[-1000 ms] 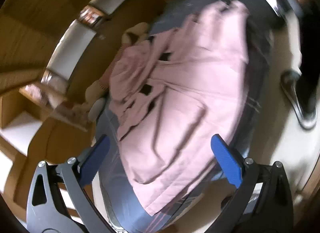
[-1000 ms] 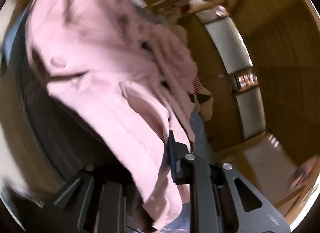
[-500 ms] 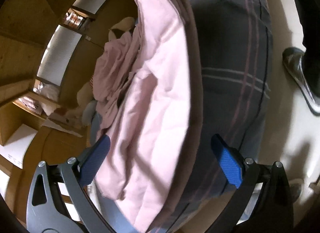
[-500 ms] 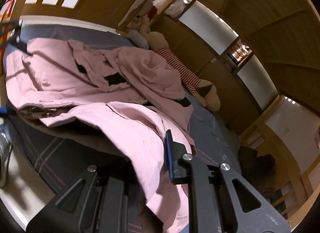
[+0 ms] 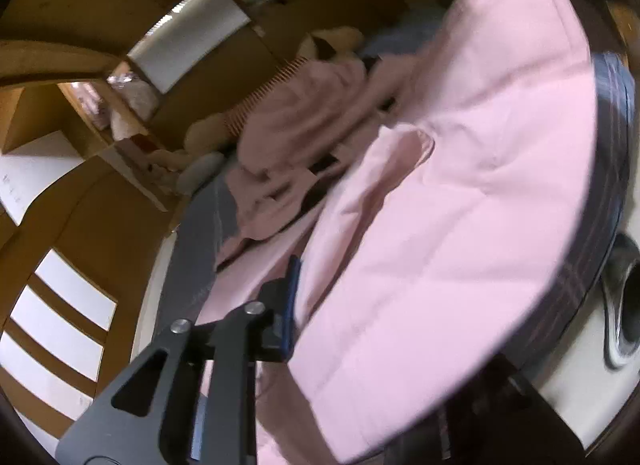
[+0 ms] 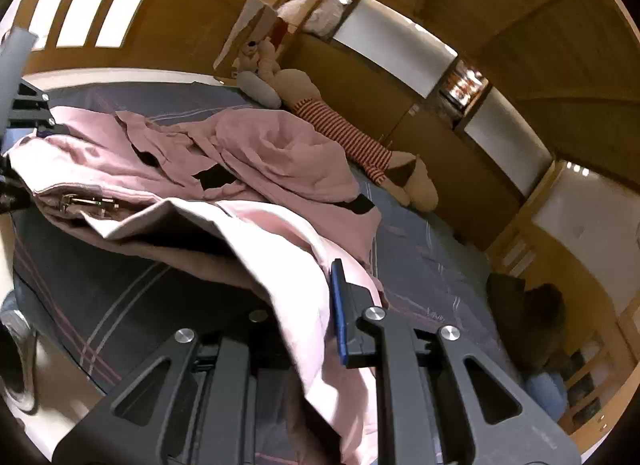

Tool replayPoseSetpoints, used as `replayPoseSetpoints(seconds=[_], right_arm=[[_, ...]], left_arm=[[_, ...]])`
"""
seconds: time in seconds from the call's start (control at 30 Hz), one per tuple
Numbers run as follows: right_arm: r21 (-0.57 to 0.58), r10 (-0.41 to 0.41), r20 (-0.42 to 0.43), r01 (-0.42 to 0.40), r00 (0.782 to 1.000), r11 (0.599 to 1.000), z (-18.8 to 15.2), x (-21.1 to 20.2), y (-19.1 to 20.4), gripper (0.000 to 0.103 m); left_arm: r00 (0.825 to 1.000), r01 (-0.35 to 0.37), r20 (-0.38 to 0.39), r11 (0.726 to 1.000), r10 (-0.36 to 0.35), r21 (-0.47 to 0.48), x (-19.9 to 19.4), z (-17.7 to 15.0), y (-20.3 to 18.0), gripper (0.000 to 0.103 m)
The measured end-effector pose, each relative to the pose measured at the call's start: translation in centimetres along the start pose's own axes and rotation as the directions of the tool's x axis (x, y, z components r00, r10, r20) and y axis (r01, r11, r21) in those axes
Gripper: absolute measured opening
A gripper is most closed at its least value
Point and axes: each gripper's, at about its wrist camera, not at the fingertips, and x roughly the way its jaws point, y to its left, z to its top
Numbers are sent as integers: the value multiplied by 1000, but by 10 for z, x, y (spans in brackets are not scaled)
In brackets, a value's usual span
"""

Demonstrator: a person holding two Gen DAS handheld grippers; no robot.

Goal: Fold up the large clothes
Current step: 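Grasp the jacket hem with both tools and lift it up, then carry the held hem up and over toward the hood with both tools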

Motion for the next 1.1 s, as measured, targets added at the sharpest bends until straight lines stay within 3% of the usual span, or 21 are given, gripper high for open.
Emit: replayPoseSetpoints(seconds=[0.4,0.63,0.83,0.97,1.1], right_arm=[[101,26,-14,-25,1000,995,0,3,-12,15],[221,57,6,-57,998,974,6,5,-28,15],[327,36,76,-59,996,943,12,14,-44,13],[419,60,99,-96,993,903,26,19,-61,13],[423,32,127,-83,991,902,43,26,-69,13]], left_arm=[[997,70,-6,975,-73,-212,-3,17,25,15],[995,99,15,942,-99,-320,-8,29,43,15],[995,95,54,916,-81,-390,-8,52,61,15],[997,72,66,915,-50,-396,-4,69,73,15],[996,77,79,909,-49,-409,3,81,87,15]])
